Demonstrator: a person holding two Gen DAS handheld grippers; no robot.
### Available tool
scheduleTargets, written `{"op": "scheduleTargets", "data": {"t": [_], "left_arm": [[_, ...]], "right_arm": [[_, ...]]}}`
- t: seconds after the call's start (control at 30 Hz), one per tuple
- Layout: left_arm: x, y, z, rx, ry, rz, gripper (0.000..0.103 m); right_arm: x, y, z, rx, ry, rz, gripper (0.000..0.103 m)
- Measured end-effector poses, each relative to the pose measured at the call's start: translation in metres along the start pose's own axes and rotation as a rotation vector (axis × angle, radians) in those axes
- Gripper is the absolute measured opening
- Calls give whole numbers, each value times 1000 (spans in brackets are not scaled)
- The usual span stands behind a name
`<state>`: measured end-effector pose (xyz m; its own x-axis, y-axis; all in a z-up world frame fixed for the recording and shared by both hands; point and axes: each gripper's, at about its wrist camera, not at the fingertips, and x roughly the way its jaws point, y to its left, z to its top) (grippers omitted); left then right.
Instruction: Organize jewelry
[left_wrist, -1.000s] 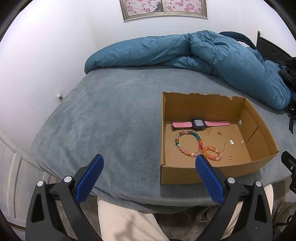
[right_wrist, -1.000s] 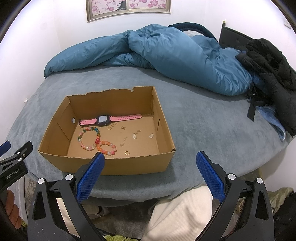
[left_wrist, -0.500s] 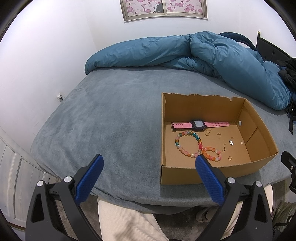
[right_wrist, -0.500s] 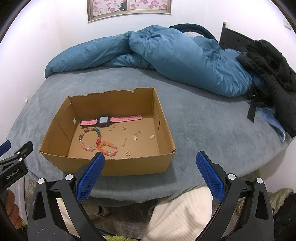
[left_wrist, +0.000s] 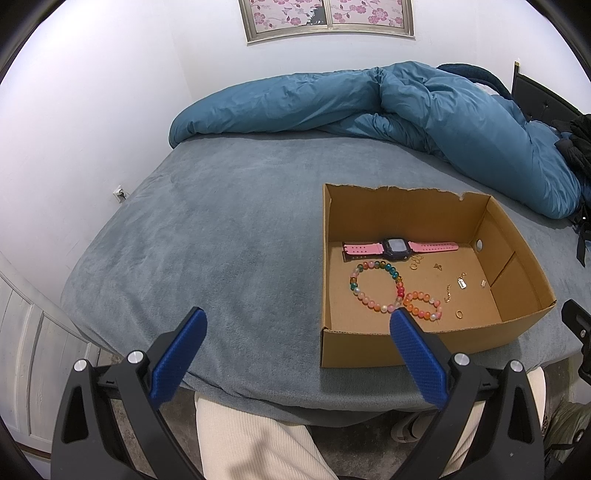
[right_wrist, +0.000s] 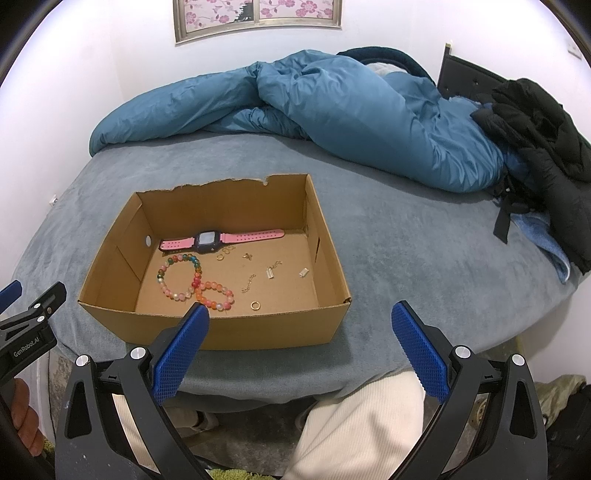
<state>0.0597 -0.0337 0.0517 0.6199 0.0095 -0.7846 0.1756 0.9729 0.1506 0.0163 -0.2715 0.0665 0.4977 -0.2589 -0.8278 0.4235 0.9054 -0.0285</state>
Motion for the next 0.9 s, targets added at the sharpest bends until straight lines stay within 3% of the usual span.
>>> {"op": "scheduleTargets", "data": {"t": [0.9], "left_arm": [[-1, -2, 0, 0, 2, -1, 97]], "right_arm": [[0, -2, -2, 0, -2, 2, 95]]}}
